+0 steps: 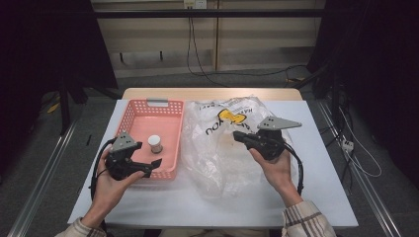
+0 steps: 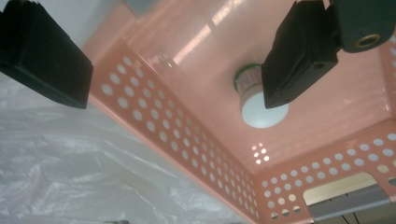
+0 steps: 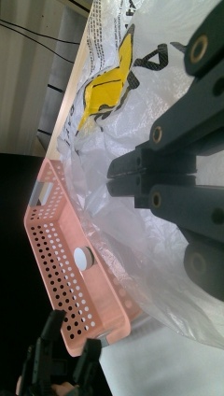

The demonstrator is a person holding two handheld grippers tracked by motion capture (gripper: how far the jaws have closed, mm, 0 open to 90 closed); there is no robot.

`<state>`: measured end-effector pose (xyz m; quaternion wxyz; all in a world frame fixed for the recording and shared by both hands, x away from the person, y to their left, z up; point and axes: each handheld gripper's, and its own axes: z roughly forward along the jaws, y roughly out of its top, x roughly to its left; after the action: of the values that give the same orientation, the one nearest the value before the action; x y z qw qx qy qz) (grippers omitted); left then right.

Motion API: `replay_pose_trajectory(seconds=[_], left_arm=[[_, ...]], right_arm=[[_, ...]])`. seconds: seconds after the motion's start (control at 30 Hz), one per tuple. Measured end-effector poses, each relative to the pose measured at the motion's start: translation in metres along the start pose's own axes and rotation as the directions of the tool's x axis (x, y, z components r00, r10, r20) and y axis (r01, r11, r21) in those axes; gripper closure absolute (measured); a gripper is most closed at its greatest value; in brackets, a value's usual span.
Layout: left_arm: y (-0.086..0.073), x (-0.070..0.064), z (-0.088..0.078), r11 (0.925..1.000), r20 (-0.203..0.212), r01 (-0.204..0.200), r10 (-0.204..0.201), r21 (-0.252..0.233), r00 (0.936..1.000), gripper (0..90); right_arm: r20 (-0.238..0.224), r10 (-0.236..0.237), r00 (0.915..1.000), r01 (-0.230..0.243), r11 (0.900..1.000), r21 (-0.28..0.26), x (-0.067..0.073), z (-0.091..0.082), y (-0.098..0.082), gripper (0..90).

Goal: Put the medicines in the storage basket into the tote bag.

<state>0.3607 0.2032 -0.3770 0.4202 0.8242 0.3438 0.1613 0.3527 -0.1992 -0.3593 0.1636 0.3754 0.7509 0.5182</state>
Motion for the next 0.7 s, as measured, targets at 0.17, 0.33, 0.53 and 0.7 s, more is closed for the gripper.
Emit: replay_pose_trajectory(seconds=[0.17, 0.33, 0.53, 0.7], left_arm=[[0.011, 0.01, 0.01, 0.9997, -0.013, -0.01, 0.01, 0.024, 0.9999, 8.7], [0.021, 0.021, 0.022, 0.9979, -0.046, -0.018, 0.021, 0.062, 0.9987, 10.3], [0.029, 0.039, 0.04, 0.9936, -0.034, -0.01, 0.014, 0.112, 0.9993, 15.0], [0.028, 0.05, 0.06, 0.9886, -0.058, 0.0, 0.009, 0.15, 0.9983, 18.8]], right_arm=[[-0.003, -0.002, 1.0, 0.002, 1.0, 0.002, 0.0, 0.0, 0.0, 90.0], [-0.005, -0.004, 1.0, 0.004, 1.0, 0.003, 0.001, 0.001, 0.0, 90.0], [-0.004, -0.002, 1.0, 0.002, 1.0, 0.006, 0.0, 0.001, -0.001, 90.0], [-0.007, -0.002, 1.0, 0.002, 1.0, 0.011, 0.0, 0.002, -0.001, 90.0]])
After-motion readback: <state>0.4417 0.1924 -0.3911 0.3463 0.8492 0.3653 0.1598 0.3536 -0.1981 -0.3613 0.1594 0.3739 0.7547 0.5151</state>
